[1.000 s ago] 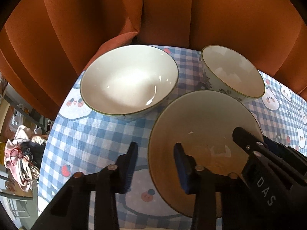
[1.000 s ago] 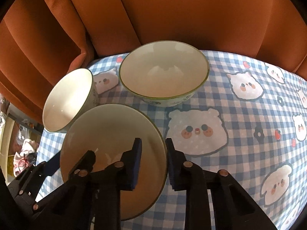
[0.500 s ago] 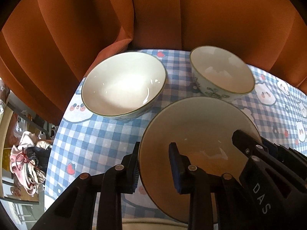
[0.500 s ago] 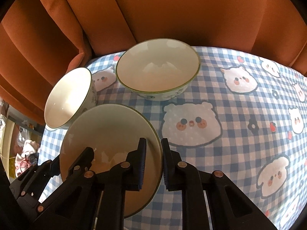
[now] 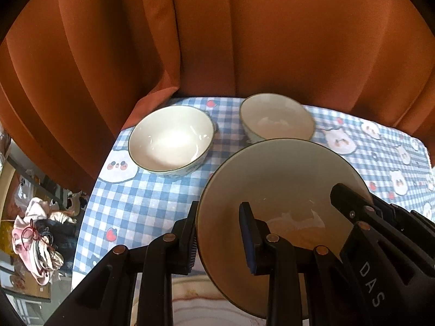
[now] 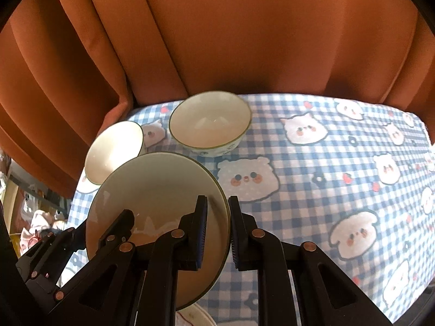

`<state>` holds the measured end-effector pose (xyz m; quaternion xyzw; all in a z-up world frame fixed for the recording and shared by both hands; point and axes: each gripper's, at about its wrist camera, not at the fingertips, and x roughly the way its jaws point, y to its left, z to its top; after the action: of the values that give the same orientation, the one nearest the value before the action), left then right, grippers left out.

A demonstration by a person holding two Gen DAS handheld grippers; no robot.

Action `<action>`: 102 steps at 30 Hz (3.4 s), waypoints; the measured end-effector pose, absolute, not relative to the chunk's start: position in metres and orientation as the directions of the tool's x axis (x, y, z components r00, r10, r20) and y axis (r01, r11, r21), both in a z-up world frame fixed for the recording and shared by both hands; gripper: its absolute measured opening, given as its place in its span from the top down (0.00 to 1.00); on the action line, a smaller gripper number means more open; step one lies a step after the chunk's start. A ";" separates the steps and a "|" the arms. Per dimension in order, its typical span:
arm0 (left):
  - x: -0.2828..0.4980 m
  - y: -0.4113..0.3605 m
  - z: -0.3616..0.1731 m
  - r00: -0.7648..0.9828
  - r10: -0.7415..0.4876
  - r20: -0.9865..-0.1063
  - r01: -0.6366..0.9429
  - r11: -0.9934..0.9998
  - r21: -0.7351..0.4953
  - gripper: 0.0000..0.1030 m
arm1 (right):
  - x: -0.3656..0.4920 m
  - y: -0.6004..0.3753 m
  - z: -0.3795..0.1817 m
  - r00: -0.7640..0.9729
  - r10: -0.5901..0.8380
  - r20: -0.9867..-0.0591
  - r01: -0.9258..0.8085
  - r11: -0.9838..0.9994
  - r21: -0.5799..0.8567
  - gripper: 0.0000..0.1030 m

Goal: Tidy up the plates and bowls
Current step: 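Lift the large white bowl with both grippers toward the plate stack, then lower the bowl beside the plate stack and open both grippers, then move both grippers to another white bowl and grip its rim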

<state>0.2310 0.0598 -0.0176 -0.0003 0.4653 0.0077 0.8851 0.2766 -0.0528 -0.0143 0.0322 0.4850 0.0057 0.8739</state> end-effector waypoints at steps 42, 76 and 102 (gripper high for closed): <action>0.105 -0.062 -0.067 0.501 0.034 -0.865 -0.034 0.999 0.020 0.74 | 0.142 -0.187 -0.045 0.447 0.054 -0.893 0.003 0.998 0.062 0.82; 0.080 -0.064 -0.052 0.520 0.041 -0.853 -0.058 0.998 0.012 0.31 | 0.125 -0.198 -0.040 0.436 0.040 -0.899 -0.056 0.998 0.017 0.38; 0.134 0.081 -0.016 0.585 -0.013 -0.811 0.013 1.000 -0.006 0.32 | 0.167 -0.058 0.001 0.536 0.030 -0.843 -0.054 0.999 0.001 0.30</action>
<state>0.1337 0.0812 -0.0158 0.0002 0.4553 -0.0074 0.8903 0.1669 -0.0579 0.0006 -0.0124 0.4809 0.0238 0.8764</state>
